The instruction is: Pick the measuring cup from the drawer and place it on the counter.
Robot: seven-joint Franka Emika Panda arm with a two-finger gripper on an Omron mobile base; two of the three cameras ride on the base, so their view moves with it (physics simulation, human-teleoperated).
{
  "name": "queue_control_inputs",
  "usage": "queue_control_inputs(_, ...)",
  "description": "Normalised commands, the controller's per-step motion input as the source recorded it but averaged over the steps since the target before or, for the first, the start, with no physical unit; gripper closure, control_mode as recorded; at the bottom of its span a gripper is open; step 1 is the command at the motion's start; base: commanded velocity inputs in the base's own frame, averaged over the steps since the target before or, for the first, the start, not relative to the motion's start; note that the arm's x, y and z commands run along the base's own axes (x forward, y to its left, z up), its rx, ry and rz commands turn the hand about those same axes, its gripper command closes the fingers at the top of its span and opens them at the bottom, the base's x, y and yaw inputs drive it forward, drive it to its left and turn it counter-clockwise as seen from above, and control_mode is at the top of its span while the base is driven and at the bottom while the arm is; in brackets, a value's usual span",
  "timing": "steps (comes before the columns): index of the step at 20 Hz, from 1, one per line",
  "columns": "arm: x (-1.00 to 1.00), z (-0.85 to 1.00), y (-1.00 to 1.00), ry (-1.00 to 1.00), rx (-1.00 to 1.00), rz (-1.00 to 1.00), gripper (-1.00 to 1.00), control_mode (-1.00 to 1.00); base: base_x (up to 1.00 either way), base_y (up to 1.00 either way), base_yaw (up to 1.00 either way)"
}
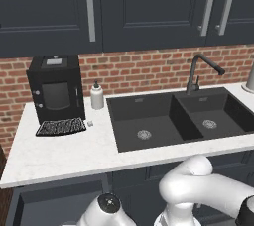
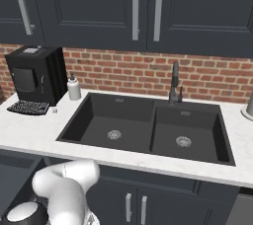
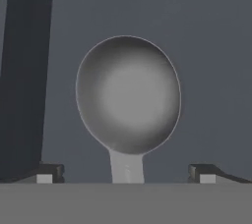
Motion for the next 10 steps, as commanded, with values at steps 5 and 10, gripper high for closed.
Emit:
queue_control_inputs(5,0.31,0.00,0.63,0.17,-0.07,-0.01,-1.00,-1.00,0.00,0.00,0.00)
queue_control_inputs(10,0.10,0.00,0.39,0.28,-0.12,0.00,-1.00,-1.00,0.00,0.00,0.00)
